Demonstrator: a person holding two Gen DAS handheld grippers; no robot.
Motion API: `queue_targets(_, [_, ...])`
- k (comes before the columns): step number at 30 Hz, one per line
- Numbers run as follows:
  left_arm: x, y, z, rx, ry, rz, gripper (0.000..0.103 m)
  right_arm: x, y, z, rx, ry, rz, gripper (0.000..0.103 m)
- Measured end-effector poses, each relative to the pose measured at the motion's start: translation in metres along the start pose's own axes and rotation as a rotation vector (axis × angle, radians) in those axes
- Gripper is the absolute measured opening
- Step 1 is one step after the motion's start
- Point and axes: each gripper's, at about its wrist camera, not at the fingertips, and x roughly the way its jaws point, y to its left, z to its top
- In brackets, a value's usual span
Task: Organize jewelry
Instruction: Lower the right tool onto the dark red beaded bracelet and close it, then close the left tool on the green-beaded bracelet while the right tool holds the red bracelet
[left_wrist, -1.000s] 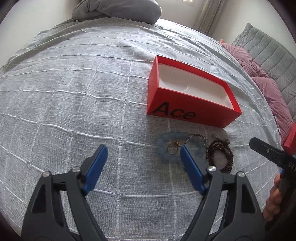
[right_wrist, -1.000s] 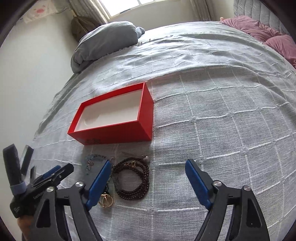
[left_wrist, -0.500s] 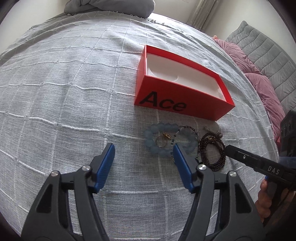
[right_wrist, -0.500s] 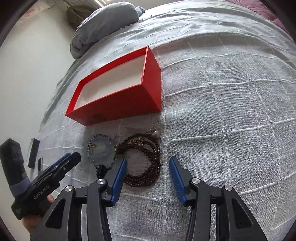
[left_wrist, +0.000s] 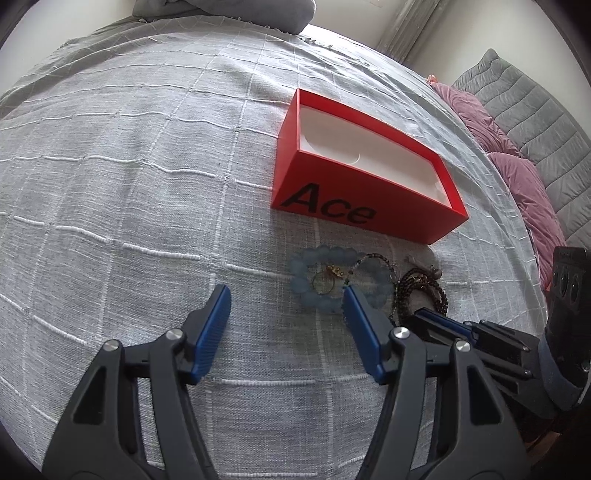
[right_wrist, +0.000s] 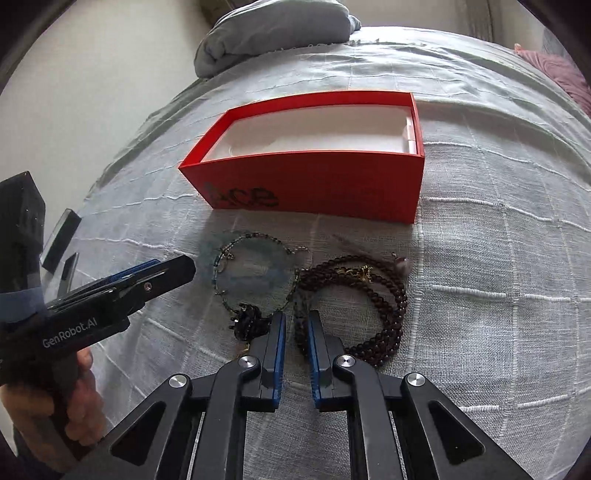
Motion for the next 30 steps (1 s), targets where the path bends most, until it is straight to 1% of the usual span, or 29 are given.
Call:
queue_targets(3, [0.0, 0.0, 0.0, 0.001, 0.0, -0.002, 0.065, 0.009, 0.002, 0.001, -0.013, 0.011, -0.036, 0.012])
queue_targets(7, [0.002, -0.002, -0.001, 0.004, 0.01, -0.007, 0.065, 0.014, 0.004, 0.002, -0.035, 0.023, -0.037, 0.013])
queue_targets(10, [0.003, -0.005, -0.002, 0.02, 0.015, -0.008, 0.064, 0.018, 0.009, 0.005, -0.045, 0.021, -0.034, 0.009])
queue_targets(13, [0.005, -0.01, -0.004, 0.038, 0.026, -0.012, 0.063, 0.01, 0.001, 0.005, -0.019, 0.026, -0.014, 0.008])
queue_targets(15, [0.006, -0.012, -0.004, 0.051, 0.03, -0.014, 0.059, 0.003, -0.004, 0.008, 0.005, 0.017, 0.009, 0.008])
queue_targets(17, [0.006, -0.014, -0.004, 0.061, 0.032, -0.014, 0.053, -0.008, -0.01, 0.008, 0.015, 0.0, 0.011, 0.008])
queue_targets(19, [0.007, -0.015, -0.005, 0.075, 0.038, -0.016, 0.049, -0.017, -0.015, 0.009, 0.03, -0.017, 0.021, 0.008])
queue_targets(22, [0.012, -0.019, -0.007, 0.086, 0.06, -0.032, 0.046, -0.026, -0.021, 0.008, 0.052, -0.035, 0.034, 0.008])
queue_targets(25, [0.014, -0.021, -0.007, 0.097, 0.06, -0.032, 0.044, -0.031, -0.025, 0.008, 0.059, -0.043, 0.037, 0.008])
queue_targets(28, [0.019, -0.019, -0.005, 0.079, 0.073, -0.052, 0.034, -0.035, -0.028, 0.009, 0.068, -0.045, 0.037, 0.009])
queue_targets(30, [0.02, -0.019, -0.005, 0.079, 0.074, -0.056, 0.031, -0.038, -0.03, 0.009, 0.068, -0.046, 0.034, 0.009])
